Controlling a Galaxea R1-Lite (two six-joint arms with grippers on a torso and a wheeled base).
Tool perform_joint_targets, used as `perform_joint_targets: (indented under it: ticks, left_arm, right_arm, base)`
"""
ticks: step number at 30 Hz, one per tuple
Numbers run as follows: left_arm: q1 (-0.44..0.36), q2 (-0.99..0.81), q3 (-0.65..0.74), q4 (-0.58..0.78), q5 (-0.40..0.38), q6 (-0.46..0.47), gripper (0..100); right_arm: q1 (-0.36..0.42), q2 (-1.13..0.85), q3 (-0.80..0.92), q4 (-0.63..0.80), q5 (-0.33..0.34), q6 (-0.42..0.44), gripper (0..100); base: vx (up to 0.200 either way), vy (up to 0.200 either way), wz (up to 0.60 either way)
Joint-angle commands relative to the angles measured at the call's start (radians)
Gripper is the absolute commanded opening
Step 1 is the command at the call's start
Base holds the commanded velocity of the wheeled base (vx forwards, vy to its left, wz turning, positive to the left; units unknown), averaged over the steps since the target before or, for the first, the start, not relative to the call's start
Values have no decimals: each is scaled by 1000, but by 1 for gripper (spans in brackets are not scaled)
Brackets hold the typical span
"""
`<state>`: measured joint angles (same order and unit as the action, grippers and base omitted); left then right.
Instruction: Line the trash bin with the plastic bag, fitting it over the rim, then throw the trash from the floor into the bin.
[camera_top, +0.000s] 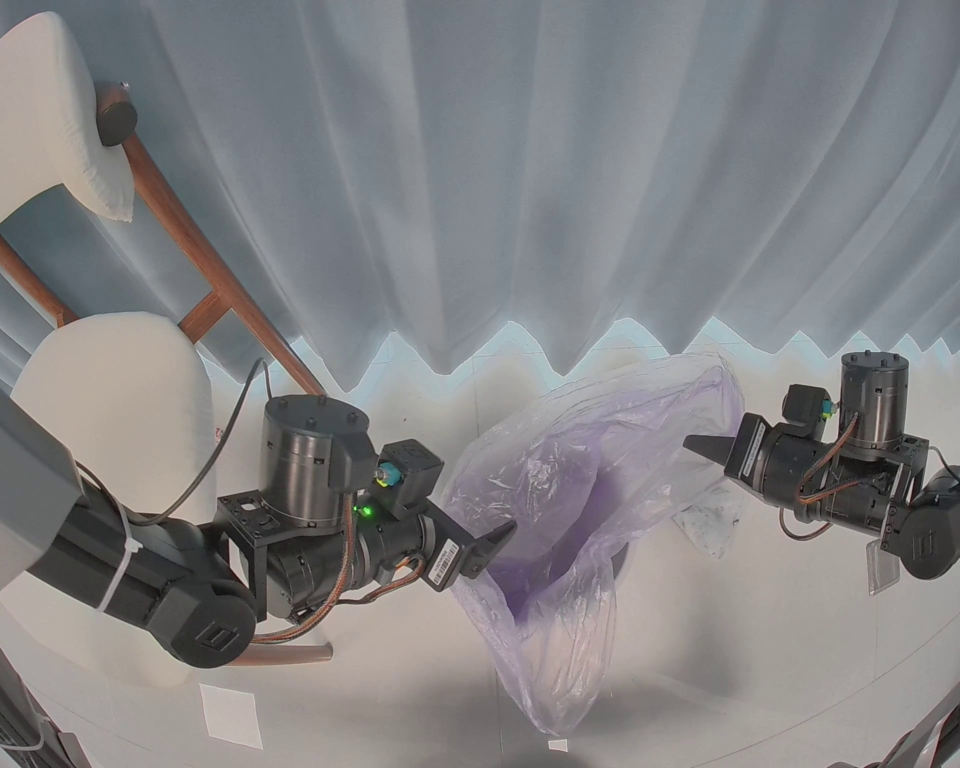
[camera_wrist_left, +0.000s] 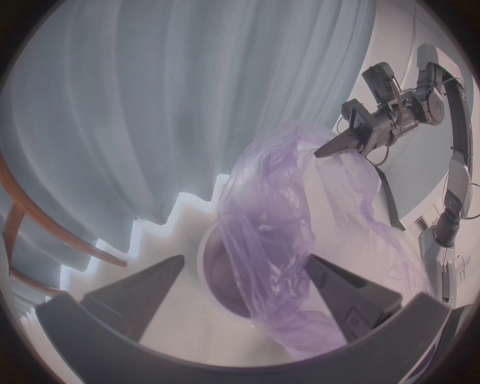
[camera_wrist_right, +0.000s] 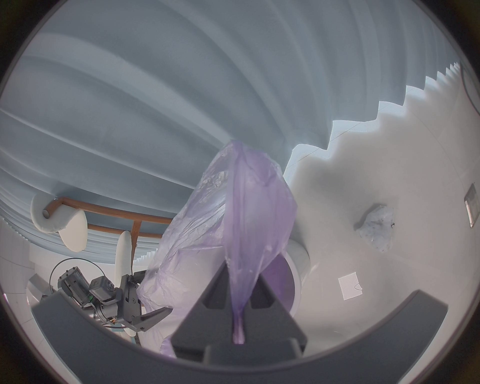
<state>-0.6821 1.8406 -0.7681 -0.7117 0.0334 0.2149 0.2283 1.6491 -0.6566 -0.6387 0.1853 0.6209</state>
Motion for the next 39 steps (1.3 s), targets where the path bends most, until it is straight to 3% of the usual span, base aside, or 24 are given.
perform_joint_targets:
  ticks: [1,15,18,21,25,31,34,39]
  left_arm:
    - [1,8,15,-2,0,0,0]
    - [32,-34,78,-6,-12,-6,0]
    - [30,5,73,-81,-36,-112,0]
    - [29,37,78,-158,-33,-157,0]
    - [24,72,135,-330,-104,-239,0]
    - [21,78,179,-357,-132,-295,0]
    - [23,98,154,-370,-106,-393,0]
    - [35,104,107,-370,-67,-454,0]
  right_arm:
    - [0,-11,15,-1,0,0,0]
    - [-1,3,219,-177,3,-29,0]
    - [6,4,215,-176,3,-29,0]
    - [8,6,212,-174,5,-29,0]
    - [29,4,219,-171,5,-26,0]
    - [36,4,229,-174,5,-26,0]
    - [36,6,224,-171,5,-27,0]
    - [36,4,218,-168,3,-29,0]
  base:
    - [0,0,0]
    - [0,0,0]
    - [0,0,0]
    - [0,0,0]
    - [0,0,0]
    - [0,0,0]
    - [0,0,0]
    - [0,0,0]
